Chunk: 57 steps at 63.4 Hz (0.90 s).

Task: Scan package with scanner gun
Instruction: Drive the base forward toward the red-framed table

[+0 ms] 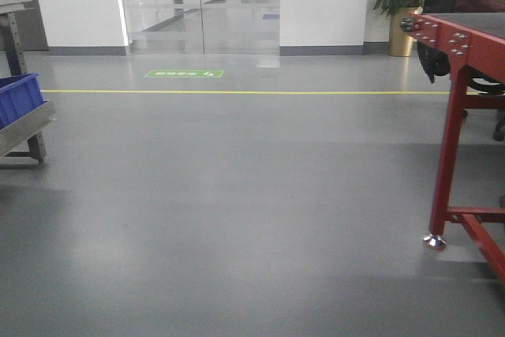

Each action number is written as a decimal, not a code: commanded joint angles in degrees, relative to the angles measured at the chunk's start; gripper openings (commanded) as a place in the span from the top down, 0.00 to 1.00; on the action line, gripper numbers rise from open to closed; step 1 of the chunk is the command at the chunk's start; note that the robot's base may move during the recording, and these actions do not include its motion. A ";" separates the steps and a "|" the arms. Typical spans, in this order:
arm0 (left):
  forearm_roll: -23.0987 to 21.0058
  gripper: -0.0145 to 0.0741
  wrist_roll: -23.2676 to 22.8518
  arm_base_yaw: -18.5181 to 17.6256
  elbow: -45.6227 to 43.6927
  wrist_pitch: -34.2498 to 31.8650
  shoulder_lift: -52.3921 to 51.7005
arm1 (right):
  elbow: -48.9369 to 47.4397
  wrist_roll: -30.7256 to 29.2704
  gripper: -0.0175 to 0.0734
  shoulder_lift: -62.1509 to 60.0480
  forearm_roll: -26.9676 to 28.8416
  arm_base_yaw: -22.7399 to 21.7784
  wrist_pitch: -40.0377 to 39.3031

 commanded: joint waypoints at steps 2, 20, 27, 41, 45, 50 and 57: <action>0.16 0.96 -0.36 -0.40 -0.21 -0.65 -0.24 | -0.04 0.07 0.98 -0.21 -0.57 0.01 -1.57; 0.16 0.96 -0.36 -0.40 -0.21 -0.65 -0.24 | -0.04 0.07 0.98 -0.21 -0.57 0.01 -1.57; 0.16 0.96 -0.36 -0.40 -0.21 -0.65 -0.24 | -0.04 0.07 0.98 -0.21 -0.57 0.01 -1.57; 0.16 0.96 -0.36 -0.40 -0.21 -0.65 -0.24 | -0.04 0.07 0.98 -0.21 -0.57 0.01 -1.77; 0.16 0.96 -0.36 -0.40 -0.21 -0.65 -0.24 | -0.04 0.07 0.98 -0.21 -0.57 -0.09 -1.76; 0.16 0.96 -0.36 -0.40 -0.21 -0.65 -0.24 | -0.04 0.07 0.98 -0.21 -0.57 -0.09 -1.76; 0.16 0.96 -0.36 -0.40 -0.21 -0.65 -0.24 | -0.04 0.07 0.98 -0.21 -0.57 -0.09 -1.76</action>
